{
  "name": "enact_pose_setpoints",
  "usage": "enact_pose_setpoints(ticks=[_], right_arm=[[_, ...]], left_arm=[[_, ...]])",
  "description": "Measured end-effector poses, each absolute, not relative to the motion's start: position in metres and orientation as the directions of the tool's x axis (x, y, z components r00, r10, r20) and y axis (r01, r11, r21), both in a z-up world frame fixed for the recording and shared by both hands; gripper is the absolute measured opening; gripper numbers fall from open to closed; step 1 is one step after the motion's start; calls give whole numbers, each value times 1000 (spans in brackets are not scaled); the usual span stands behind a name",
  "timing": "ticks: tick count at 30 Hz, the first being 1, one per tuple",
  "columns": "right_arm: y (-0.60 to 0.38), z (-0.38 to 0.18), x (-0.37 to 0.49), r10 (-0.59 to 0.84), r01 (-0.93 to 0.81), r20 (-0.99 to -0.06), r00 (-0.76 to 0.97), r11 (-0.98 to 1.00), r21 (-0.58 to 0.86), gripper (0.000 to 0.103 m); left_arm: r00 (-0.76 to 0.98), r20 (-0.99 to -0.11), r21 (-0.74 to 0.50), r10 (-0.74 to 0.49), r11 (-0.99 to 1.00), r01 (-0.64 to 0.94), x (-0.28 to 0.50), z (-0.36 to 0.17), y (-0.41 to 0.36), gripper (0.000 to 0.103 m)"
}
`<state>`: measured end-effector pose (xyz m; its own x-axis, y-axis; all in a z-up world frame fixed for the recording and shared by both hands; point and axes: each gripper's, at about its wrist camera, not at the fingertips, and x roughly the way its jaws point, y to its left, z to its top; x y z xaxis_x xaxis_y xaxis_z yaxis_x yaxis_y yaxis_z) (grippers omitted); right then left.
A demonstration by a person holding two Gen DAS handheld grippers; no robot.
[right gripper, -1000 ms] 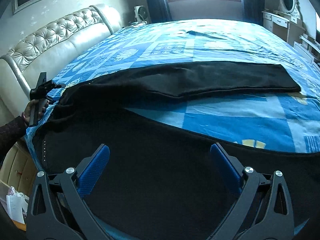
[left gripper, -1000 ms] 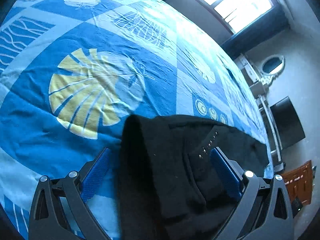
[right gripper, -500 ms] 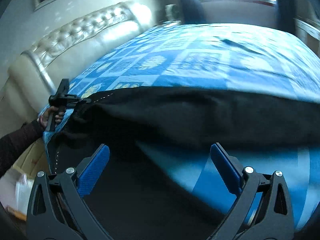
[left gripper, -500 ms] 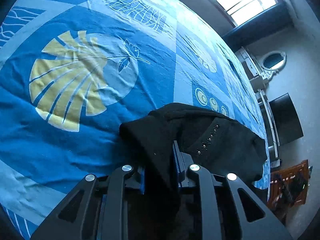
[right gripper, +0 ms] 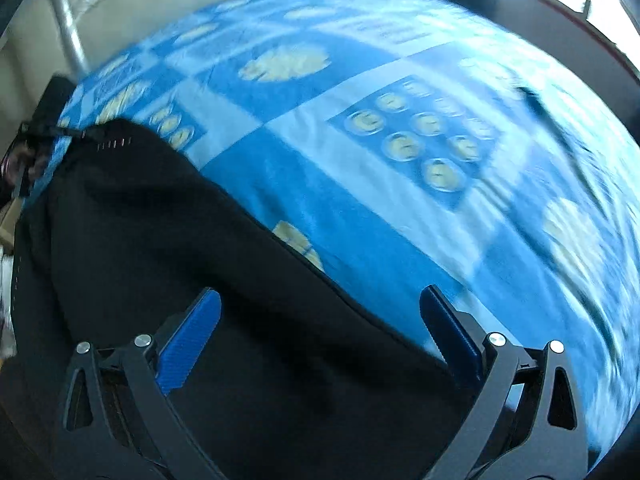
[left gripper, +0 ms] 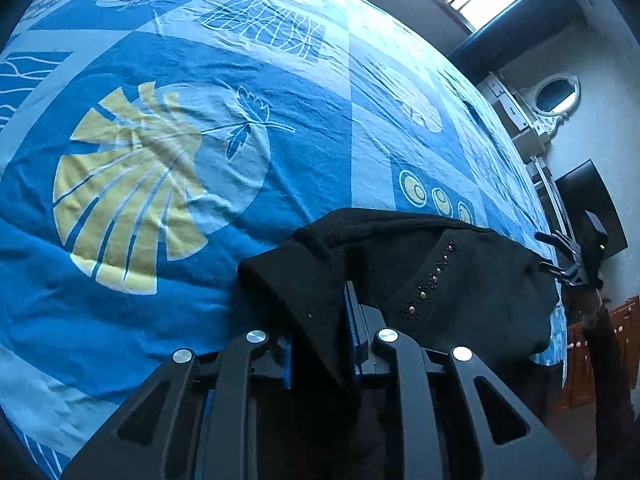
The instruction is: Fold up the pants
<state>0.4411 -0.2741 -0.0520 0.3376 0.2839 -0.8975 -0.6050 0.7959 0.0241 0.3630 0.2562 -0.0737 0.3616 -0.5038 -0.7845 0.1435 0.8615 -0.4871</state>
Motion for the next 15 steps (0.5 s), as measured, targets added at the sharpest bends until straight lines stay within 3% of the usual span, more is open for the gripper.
enact_pose_setpoints(ticks=[1,2,5,6,7,9,15], right_arm=[[-272,-58,445,273,-611,-913,303,791,33,57],[-271,-63,448,267,-612,-927,262,789,54,47],[-271,-65,450,252,-600,-938,239,798,61,47],[-269,-64,447,241,-603,-940,242,796,49,41],[-268,-61,444,232,-609,-939,253,793,32,26],[-264,-55,436,208,-613,-934,290,790,-14,12],[-268,-9,374,210,-583,-844,493,800,-142,9]], left_arm=[[364,-783,-487,-504,861,145,363,-74,257,21],[368,-779,-492,-507,859,141,363,-75,257,21],[371,-769,-514,-520,849,124,364,-77,260,21],[369,-770,-512,-521,849,130,364,-77,260,20],[370,-773,-501,-515,854,140,364,-76,259,19],[385,-772,-494,-507,858,140,362,-74,259,18],[492,-671,-544,-555,819,181,341,-48,261,16]])
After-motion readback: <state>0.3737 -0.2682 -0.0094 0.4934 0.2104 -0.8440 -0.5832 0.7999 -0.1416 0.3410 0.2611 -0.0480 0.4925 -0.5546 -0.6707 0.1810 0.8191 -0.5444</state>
